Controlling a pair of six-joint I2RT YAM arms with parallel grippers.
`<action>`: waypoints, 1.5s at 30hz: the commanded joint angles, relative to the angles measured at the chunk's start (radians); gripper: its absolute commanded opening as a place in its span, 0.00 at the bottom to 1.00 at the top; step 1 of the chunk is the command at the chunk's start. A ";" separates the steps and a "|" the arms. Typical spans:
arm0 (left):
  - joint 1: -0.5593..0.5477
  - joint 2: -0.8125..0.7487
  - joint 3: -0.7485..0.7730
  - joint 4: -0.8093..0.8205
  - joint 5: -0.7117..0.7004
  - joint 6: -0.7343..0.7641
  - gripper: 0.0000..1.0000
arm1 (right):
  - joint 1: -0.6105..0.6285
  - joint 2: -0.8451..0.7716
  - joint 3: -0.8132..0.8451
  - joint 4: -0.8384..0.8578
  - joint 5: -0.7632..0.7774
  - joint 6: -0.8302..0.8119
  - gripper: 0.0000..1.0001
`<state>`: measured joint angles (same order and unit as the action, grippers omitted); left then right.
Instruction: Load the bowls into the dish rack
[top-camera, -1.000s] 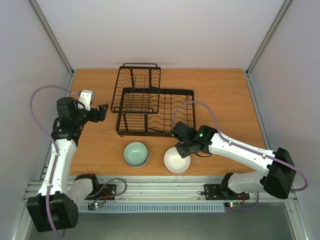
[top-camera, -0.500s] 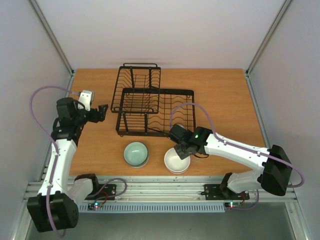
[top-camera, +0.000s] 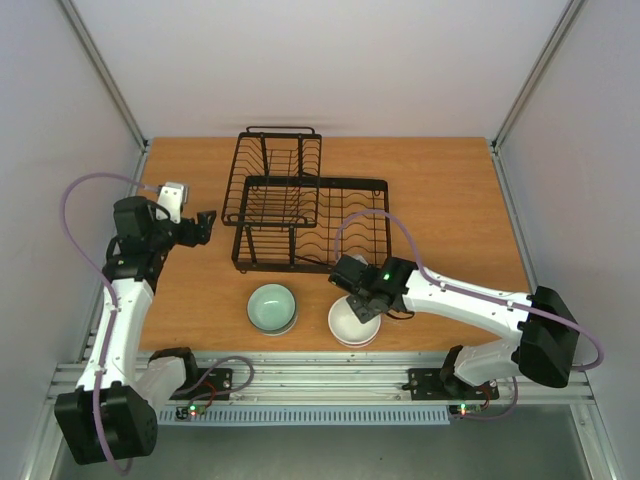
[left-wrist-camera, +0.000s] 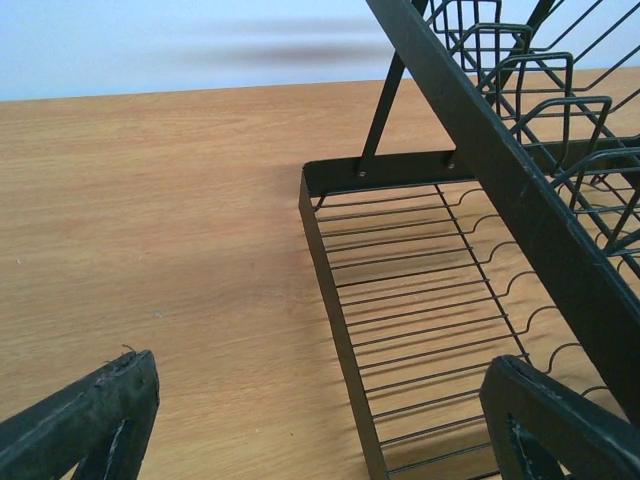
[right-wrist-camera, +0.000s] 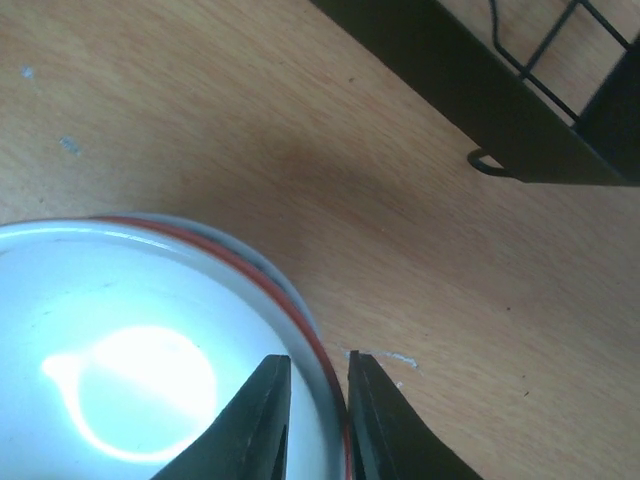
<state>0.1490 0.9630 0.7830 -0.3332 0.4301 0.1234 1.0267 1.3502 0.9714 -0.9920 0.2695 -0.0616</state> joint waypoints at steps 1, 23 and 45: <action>0.007 -0.017 -0.010 0.031 0.009 -0.006 0.89 | 0.015 -0.002 0.013 -0.027 0.033 0.020 0.14; 0.007 -0.033 -0.014 0.026 0.012 -0.007 0.89 | 0.083 -0.077 0.135 -0.169 0.170 0.051 0.01; 0.009 -0.052 -0.015 0.027 0.030 -0.022 0.90 | -0.188 0.098 0.382 0.174 0.681 -0.441 0.01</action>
<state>0.1513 0.9253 0.7734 -0.3328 0.4404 0.1165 0.9676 1.4769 1.3823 -1.1080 0.9031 -0.2596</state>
